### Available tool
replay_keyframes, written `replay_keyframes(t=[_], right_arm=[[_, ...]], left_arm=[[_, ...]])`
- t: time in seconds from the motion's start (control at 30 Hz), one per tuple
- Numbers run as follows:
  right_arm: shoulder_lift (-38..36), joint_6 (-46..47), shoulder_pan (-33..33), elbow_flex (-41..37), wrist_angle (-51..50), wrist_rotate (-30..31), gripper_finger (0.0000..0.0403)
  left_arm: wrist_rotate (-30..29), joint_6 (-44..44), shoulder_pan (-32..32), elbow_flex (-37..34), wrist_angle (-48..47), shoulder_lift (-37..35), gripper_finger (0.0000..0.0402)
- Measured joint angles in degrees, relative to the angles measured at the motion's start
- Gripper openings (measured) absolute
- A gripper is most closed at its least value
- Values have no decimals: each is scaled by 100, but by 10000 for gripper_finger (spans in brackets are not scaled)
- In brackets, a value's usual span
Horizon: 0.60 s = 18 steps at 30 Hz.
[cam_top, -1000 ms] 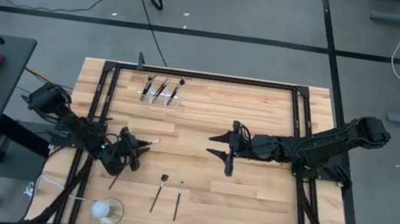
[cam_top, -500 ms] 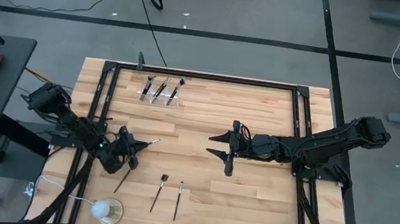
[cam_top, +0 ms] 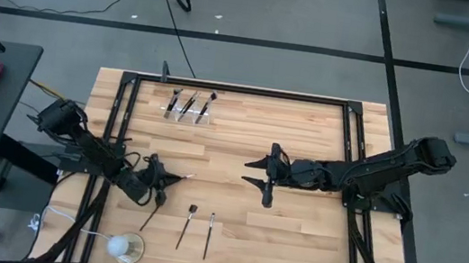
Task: Put items in baskets/containers
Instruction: Put the eyeshadow brush into the right section of the transparent organizer
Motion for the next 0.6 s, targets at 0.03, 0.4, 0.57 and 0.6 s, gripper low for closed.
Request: replay_keyframes(t=[0.03,0.4,0.57,0.6], right_arm=[[70,-29,0,-1,-14,-3,185],[2057,-135,-234,-2,1284,-752,185],[3079,174,-436,-2,2902,-752,185],[3211,196,-460,-2,3309,-752,185]], left_arm=[[-22,195,50,126,25,-8,16],[-225,2742,943,1635,181,-20,20],[-197,3410,1204,2217,197,-24,20],[-200,3531,1226,2295,192,-26,20]])
